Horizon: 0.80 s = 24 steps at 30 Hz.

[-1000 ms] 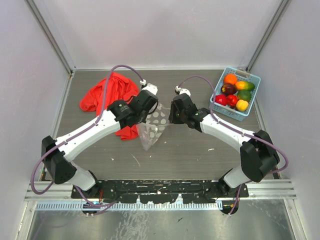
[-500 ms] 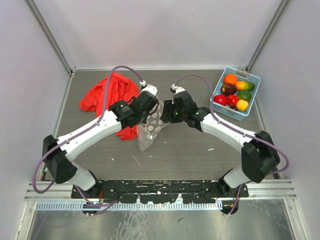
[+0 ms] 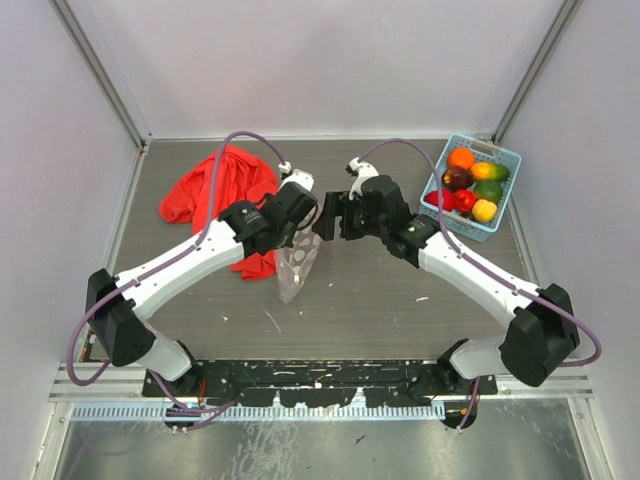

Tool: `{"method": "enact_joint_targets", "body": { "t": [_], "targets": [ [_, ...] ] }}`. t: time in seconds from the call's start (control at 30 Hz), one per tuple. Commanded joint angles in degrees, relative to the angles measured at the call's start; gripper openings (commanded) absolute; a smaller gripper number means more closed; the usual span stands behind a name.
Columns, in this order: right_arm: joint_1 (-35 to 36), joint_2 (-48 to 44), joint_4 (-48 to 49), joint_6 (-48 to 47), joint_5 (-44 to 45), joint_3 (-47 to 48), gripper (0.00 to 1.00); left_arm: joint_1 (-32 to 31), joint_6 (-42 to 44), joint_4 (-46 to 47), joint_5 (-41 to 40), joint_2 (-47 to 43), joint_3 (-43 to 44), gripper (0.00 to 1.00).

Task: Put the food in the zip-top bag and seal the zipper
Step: Open the zipper of the food storage bag.

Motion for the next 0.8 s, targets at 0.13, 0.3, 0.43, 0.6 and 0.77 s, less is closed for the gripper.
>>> {"method": "enact_joint_targets", "body": {
  "t": [0.13,0.3,0.43,0.6,0.77],
  "targets": [
    [-3.84,-7.76,1.22,-2.99,-0.08,1.93,0.87,0.22,-0.64,-0.77,-0.15,-0.3,0.7,0.0],
    [-11.27,-9.49,-3.96,-5.15,1.87,2.44,0.88,0.26,-0.47,-0.6,0.07,-1.14,0.6,0.0],
    [-17.13,-9.48,-6.68,-7.53,4.99,3.23,0.92,0.27,-0.09,-0.38,0.19,-1.8,0.34,0.0],
    [-23.79,-5.3,-9.84,-9.59,9.24,6.06,0.93,0.24,0.47,-0.18,0.27,-2.38,0.26,0.0],
    [-30.2,0.0,-9.95,-8.57,10.56,8.18,0.94,0.25,0.88,0.07,0.55,-3.06,0.05,0.0]
  ]
}}
